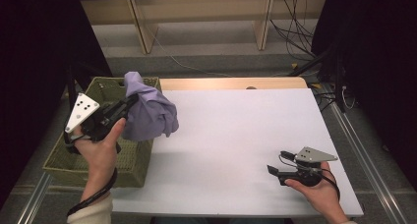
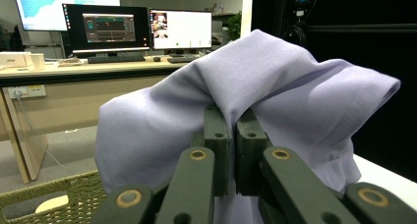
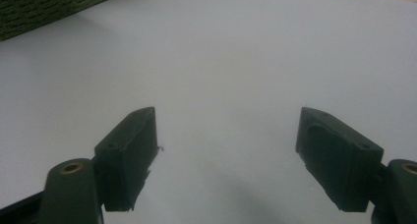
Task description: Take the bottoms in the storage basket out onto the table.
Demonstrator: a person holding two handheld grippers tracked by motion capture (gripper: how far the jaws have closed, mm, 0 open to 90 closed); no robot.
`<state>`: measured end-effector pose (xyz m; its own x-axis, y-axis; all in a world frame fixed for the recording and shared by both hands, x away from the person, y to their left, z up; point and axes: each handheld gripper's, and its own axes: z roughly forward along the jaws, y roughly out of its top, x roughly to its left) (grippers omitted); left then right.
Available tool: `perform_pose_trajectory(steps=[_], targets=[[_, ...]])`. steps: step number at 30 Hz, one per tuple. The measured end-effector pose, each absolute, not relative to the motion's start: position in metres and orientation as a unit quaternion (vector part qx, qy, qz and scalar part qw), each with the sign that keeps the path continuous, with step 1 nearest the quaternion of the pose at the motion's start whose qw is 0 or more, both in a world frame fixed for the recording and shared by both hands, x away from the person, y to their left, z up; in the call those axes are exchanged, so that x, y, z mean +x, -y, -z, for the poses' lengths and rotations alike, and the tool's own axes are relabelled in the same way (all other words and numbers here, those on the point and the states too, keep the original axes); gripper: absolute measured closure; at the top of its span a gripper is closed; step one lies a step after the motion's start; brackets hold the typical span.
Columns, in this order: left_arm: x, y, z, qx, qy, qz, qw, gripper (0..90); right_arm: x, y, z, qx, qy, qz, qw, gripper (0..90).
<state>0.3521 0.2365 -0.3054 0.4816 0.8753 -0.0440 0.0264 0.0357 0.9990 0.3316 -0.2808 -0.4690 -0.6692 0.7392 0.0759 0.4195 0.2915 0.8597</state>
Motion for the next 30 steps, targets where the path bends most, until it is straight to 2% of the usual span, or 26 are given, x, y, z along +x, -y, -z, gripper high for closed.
perform_pose_trajectory(steps=[30], targets=[[0.351,-0.211,0.310,0.624,-0.355,-0.326,0.615,85.6,0.331,0.280,0.469,0.368,-0.786,-0.466,0.169,24.6]])
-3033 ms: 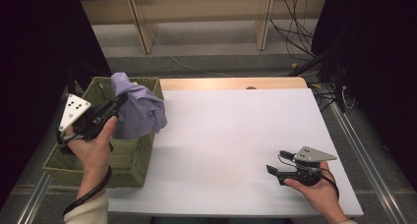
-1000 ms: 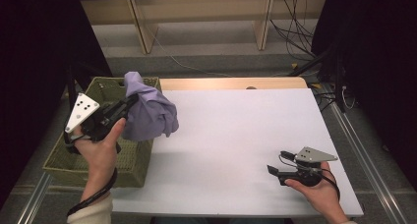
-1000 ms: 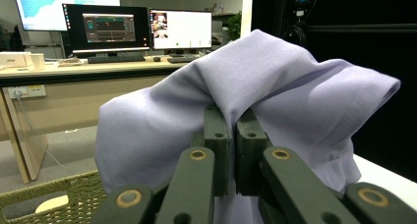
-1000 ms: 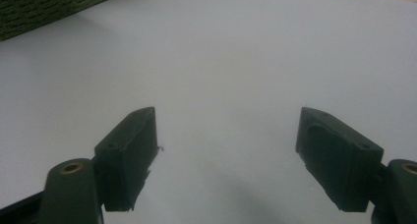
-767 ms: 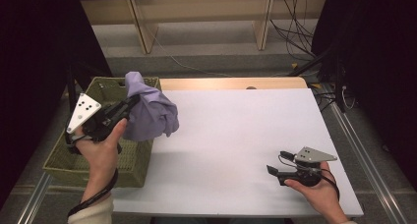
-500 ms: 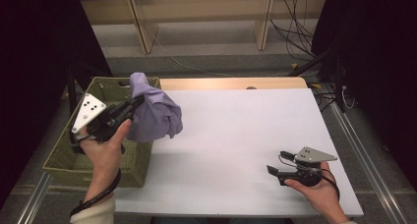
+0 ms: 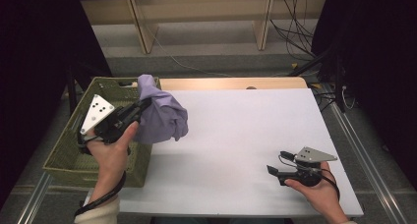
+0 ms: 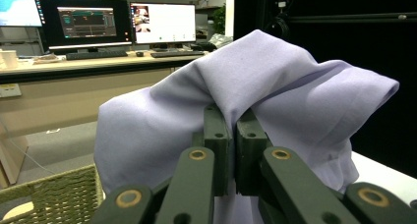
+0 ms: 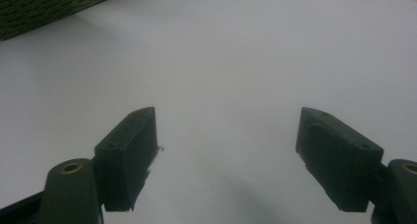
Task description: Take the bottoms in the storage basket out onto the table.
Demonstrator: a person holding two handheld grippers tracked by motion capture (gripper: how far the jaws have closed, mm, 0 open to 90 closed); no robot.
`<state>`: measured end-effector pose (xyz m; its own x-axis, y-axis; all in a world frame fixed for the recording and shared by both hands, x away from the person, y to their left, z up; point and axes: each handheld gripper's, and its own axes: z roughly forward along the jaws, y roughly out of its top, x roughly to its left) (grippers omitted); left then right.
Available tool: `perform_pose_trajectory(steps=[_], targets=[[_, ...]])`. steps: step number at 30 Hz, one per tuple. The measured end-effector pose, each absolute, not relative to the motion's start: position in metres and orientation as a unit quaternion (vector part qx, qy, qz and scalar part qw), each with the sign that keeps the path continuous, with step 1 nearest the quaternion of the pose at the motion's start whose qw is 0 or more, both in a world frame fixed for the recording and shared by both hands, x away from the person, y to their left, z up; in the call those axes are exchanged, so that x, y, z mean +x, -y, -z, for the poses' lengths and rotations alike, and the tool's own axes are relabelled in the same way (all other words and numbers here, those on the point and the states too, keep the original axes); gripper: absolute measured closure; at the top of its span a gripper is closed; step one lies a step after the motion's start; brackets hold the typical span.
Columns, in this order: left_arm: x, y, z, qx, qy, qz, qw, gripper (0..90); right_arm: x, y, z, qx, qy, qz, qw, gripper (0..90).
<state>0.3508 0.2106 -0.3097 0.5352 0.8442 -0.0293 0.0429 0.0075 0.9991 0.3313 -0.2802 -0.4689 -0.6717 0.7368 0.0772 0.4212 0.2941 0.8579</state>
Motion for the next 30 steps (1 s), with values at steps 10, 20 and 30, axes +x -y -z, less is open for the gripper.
perform_pose_trajectory(steps=[10,20,30], targets=[[0.350,-0.202,0.311,0.634,-0.348,-0.318,0.613,85.6,0.331,0.280,0.469,0.368,-0.787,-0.465,0.170,24.6],[0.349,-0.194,0.314,0.641,-0.344,-0.311,0.612,85.6,0.331,0.280,0.469,0.369,-0.787,-0.465,0.170,24.6],[0.349,-0.187,0.319,0.650,-0.340,-0.305,0.607,85.6,0.331,0.280,0.469,0.369,-0.786,-0.465,0.170,24.6]])
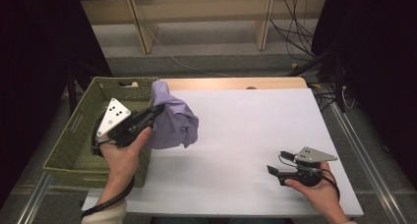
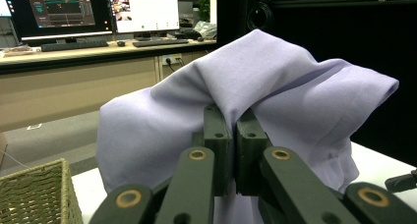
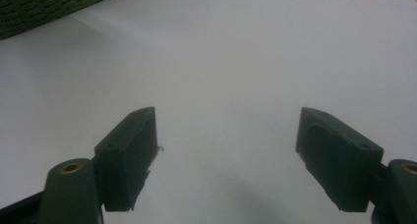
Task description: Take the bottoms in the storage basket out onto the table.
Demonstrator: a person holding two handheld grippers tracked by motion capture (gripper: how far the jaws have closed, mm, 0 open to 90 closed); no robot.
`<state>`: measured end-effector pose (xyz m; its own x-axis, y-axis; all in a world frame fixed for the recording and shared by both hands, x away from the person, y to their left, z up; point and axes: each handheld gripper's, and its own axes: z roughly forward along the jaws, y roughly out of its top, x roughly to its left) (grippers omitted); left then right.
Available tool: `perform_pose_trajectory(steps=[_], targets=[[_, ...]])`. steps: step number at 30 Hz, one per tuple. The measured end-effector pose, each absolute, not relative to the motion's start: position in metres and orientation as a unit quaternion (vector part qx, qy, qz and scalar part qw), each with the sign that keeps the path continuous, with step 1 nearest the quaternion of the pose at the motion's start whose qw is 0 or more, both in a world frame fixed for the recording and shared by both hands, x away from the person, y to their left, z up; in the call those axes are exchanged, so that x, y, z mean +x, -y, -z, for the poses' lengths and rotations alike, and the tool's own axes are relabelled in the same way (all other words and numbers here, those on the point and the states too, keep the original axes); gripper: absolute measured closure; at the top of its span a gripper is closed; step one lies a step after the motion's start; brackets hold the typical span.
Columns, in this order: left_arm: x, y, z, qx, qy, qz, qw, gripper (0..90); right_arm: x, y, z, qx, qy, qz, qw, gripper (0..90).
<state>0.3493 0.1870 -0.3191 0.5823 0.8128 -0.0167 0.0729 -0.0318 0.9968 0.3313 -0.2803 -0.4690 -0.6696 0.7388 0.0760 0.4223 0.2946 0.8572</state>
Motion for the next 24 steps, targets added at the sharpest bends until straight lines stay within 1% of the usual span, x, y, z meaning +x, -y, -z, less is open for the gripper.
perform_pose_trajectory(steps=[24], targets=[[0.348,-0.177,0.332,0.669,-0.338,-0.293,0.593,85.5,0.331,0.280,0.469,0.369,-0.786,-0.466,0.169,24.6]])
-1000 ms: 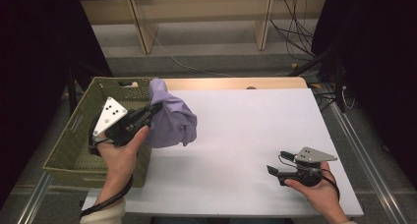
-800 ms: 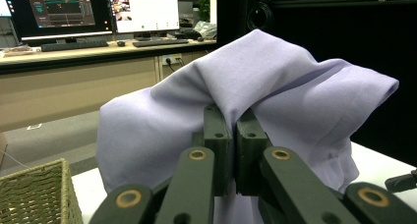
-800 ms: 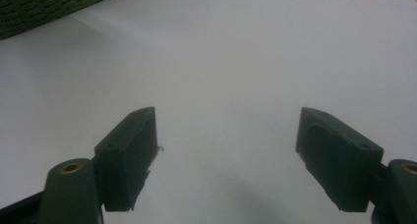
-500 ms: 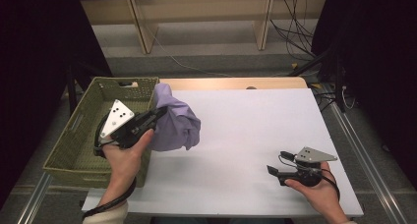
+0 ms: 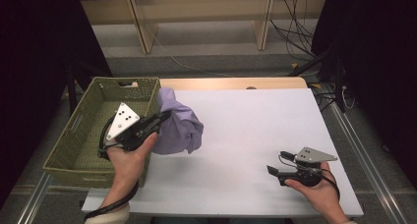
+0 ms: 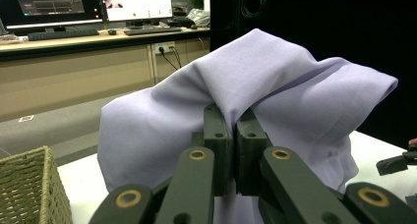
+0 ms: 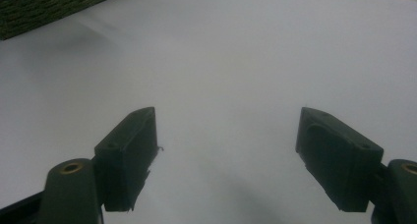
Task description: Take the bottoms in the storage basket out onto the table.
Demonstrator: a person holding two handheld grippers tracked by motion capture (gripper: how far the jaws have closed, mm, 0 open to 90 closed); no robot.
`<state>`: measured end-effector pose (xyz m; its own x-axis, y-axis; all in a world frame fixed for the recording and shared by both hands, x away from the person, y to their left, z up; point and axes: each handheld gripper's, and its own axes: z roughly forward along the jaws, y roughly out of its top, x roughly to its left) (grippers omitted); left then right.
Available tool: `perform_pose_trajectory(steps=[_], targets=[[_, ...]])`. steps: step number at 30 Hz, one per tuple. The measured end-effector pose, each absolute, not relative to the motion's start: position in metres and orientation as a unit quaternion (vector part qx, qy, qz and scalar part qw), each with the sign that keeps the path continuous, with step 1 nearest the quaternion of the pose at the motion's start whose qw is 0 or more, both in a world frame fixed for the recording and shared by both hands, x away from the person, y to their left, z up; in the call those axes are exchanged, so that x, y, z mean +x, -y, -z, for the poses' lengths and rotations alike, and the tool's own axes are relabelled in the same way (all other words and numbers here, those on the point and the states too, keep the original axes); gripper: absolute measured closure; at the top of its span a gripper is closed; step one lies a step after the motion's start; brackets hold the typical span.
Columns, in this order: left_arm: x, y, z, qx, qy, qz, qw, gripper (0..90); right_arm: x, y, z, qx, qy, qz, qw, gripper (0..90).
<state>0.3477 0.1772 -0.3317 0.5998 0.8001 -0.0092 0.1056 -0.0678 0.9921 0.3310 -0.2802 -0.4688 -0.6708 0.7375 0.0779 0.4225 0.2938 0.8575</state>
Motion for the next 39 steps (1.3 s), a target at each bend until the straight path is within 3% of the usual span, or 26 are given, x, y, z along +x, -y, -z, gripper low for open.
perform_pose_trajectory(steps=[39], targets=[[0.347,-0.159,0.347,0.700,-0.325,-0.271,0.575,85.5,0.331,0.280,0.469,0.366,-0.788,-0.466,0.169,24.6]])
